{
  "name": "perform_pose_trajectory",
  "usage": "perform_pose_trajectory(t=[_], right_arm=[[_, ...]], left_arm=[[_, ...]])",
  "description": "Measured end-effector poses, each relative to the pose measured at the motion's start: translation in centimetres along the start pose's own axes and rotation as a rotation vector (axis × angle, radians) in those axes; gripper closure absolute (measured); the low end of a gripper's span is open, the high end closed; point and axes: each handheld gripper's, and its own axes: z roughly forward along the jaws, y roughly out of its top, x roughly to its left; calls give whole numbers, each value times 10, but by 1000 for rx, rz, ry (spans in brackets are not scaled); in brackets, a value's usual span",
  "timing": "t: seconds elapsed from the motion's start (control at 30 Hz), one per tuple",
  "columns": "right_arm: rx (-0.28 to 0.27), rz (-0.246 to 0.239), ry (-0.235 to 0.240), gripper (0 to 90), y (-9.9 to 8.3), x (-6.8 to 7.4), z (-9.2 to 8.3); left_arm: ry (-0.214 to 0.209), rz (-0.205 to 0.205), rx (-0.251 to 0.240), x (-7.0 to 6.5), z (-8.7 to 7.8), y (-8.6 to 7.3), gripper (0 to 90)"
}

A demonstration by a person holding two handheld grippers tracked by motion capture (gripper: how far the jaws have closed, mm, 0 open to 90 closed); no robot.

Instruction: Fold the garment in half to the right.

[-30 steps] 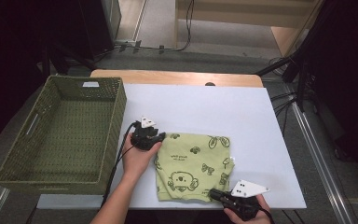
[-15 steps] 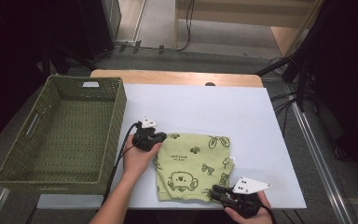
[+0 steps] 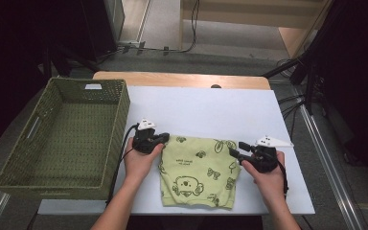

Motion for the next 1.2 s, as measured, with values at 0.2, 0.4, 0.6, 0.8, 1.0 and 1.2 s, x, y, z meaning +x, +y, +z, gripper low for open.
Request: perform_pose_trajectory(t=[0.2,0.4,0.6,0.8,1.0,1.2], right_arm=[[119,-13,-68,439,4,-22,32],[137,26,3,547,5,-32,46],[169,9,41,809,9,-34,49],[107,-25,2,825,20,-36,47],[71,-27,-32,826,35,-42,45],[52,5,-56,675,39,-45,45]], left_arm=[[-17,-23,-26,4,-3,1,867],[-27,-37,-48,5,-5,2,867],[-31,-52,-66,6,-8,4,867],[-15,-67,-99,9,-11,6,868],[7,-74,-133,8,-9,10,868],[14,-77,-138,5,-6,12,868]])
